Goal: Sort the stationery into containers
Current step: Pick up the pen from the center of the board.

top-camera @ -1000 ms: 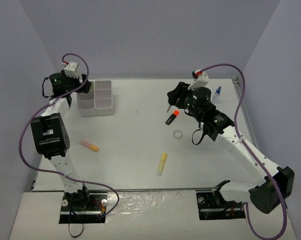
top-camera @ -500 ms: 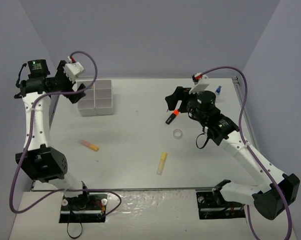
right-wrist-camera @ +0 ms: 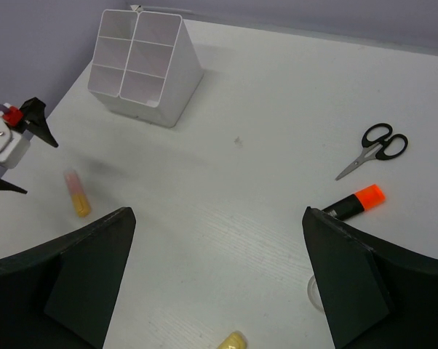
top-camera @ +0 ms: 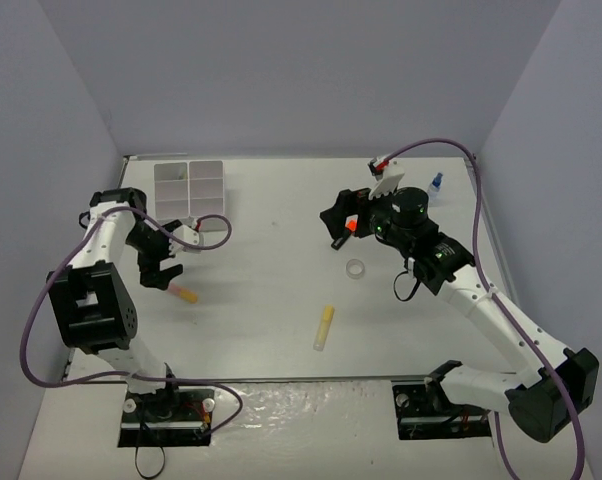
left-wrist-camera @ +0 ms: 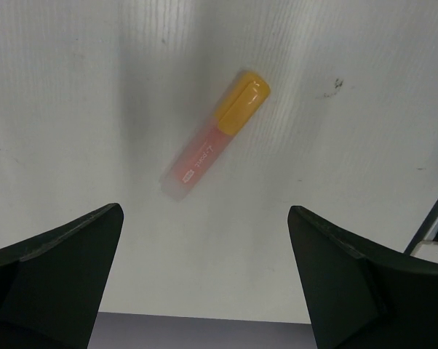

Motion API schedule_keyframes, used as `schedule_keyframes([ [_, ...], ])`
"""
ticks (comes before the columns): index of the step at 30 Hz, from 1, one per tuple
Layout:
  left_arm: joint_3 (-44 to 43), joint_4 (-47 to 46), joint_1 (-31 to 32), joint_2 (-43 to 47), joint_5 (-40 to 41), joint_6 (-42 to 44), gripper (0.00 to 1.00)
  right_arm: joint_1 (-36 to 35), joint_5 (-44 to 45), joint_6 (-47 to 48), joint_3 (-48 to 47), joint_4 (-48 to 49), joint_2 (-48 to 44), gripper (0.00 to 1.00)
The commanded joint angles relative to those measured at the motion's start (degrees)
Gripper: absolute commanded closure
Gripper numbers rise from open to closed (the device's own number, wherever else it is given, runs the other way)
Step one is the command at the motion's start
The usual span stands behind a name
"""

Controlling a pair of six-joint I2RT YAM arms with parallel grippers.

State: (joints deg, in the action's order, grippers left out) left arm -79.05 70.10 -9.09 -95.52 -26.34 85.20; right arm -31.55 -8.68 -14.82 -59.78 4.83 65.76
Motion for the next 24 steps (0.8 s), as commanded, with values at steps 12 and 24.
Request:
schedule_keyframes([
  [12,4.96,-10.30,8.47,-8.39,12.02,6.12,0.12,0.23,-1.31,0.55,-0.80,3.43,0.51,0.03],
  [24,18.11,-21.70,11.11,-6.40,14.48,5.74,0.49,0.58,1.56,-1.94,-1.71,2.90,-0.54,0.04],
])
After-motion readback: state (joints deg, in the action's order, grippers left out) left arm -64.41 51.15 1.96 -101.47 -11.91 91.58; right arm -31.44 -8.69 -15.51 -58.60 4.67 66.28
